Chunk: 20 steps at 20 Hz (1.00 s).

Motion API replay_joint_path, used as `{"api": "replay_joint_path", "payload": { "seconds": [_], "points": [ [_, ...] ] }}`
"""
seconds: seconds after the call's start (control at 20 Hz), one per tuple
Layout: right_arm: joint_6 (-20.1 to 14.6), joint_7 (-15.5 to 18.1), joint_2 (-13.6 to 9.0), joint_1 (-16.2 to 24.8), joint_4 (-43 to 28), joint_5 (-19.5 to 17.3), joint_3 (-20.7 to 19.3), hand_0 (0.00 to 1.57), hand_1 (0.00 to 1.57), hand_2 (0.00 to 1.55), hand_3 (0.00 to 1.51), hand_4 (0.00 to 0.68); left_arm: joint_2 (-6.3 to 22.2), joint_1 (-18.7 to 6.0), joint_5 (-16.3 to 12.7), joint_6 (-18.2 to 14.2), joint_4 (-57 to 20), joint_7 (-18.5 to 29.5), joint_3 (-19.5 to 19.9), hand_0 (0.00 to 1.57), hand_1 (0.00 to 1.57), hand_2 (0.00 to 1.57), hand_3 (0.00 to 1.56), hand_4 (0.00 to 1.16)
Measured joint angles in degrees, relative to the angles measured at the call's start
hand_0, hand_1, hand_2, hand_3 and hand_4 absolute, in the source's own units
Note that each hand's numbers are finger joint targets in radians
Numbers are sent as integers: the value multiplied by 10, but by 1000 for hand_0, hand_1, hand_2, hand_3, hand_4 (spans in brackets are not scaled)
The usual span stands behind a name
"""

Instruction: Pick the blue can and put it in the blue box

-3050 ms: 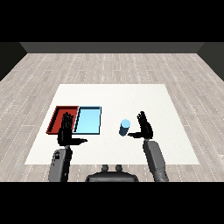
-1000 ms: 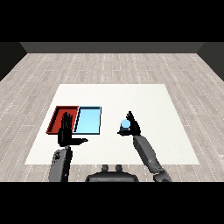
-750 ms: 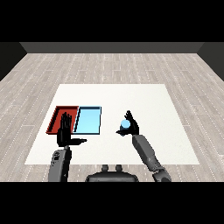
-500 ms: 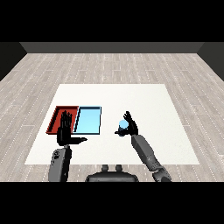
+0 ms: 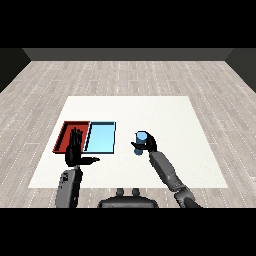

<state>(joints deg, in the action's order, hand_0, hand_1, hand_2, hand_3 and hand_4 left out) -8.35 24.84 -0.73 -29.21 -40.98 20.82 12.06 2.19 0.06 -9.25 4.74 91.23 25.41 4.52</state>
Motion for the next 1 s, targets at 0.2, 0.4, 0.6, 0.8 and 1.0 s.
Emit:
{"api": "replay_joint_path", "payload": {
  "seconds": [0.2, 0.4, 0.6, 0.8, 1.0],
  "points": [
    [-25, 12, 5, 4, 7, 0, 21, 1560, 1560, 1487, 1435, 677, -5, 10, 3, 4, -7, 19, -7, 0, 0, 0, 0, 0],
    [-23, -4, -7, 14, -31, -20, 12, 1512, 1512, 1461, 1413, 655, -11, 17, 5, -4, 24, -11, -21, 0, 0, 0, 0, 0],
    [-35, -20, -5, 16, -73, -43, 9, 1489, 1489, 1453, 1408, 653, -5, 13, 14, 2, 9, -10, -25, 0, 0, 0, 0, 0],
    [-31, -35, -10, 22, -122, -58, 9, 1493, 1493, 1457, 1413, 652, -3, 9, 29, 2, -2, -15, -37, 0, 0, 0, 0, 0],
    [-29, -45, -10, 17, -161, -70, 6, 1458, 1458, 1434, 1411, 660, -15, -16, 40, -10, -39, -20, -57, 0, 0, 0, 0, 0]
  ]
}}
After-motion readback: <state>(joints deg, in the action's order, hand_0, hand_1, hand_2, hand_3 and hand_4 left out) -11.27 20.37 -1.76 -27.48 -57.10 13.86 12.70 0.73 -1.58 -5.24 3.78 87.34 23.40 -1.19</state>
